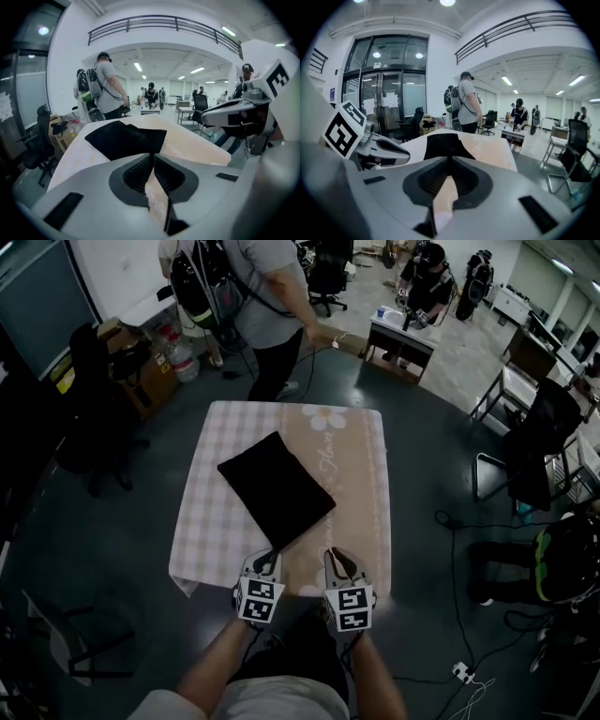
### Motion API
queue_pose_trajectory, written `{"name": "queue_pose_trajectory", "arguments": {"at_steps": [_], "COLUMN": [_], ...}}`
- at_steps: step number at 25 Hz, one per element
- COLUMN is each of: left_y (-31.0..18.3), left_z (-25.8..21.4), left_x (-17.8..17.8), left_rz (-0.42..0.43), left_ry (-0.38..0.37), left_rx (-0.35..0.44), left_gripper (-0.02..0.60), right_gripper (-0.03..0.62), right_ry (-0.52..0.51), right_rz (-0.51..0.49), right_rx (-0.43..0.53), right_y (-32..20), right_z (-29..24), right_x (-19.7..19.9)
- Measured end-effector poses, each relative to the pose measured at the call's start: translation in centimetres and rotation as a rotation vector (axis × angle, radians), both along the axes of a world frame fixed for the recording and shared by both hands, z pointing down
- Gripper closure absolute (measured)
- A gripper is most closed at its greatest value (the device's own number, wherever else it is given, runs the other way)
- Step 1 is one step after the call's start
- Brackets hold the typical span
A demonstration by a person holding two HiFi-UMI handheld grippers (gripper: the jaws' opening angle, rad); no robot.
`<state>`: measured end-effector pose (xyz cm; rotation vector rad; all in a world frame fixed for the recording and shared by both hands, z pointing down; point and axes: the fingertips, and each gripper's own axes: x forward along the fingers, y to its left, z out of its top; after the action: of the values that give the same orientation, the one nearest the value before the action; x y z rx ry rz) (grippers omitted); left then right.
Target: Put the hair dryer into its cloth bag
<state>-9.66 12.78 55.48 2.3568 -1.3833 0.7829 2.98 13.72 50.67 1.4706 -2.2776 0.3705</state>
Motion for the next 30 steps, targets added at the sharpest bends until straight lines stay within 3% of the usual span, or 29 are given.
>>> {"name": "queue_pose_trajectory", "arguments": {"at_steps": [13,17,24,30], "left_y": [7.0,8.4,10.7,10.7], "left_z": [-11.2,-14.9,-18.9,-21.8], "left_x": [-0.9,-0.6,1.3,3.1], "left_rz": [-0.031,-0.062,-0.064,-0.032], "left_ry": [0.201,0.215,0.293,0.308], "left_rx": [0.216,0.301,0.361,0.420], "left_gripper": [0.572,0.574,0.574,0.574], "right_gripper": [0.572,0.579,0.579,0.579], "right_ry": [-0.022,-0.075,-0.082,-0.081], "right_rz": [0.089,0.115,0.112,0.132], "right_rx": [0.206,0.283,0.440,0.478], "right_y": [8.3,9.9,10.9,11.4], "right_z": [-9.3,-11.9,-18.4,-21.0], "right_x": [-3.1,-3.4,-2.8,-1.2]}}
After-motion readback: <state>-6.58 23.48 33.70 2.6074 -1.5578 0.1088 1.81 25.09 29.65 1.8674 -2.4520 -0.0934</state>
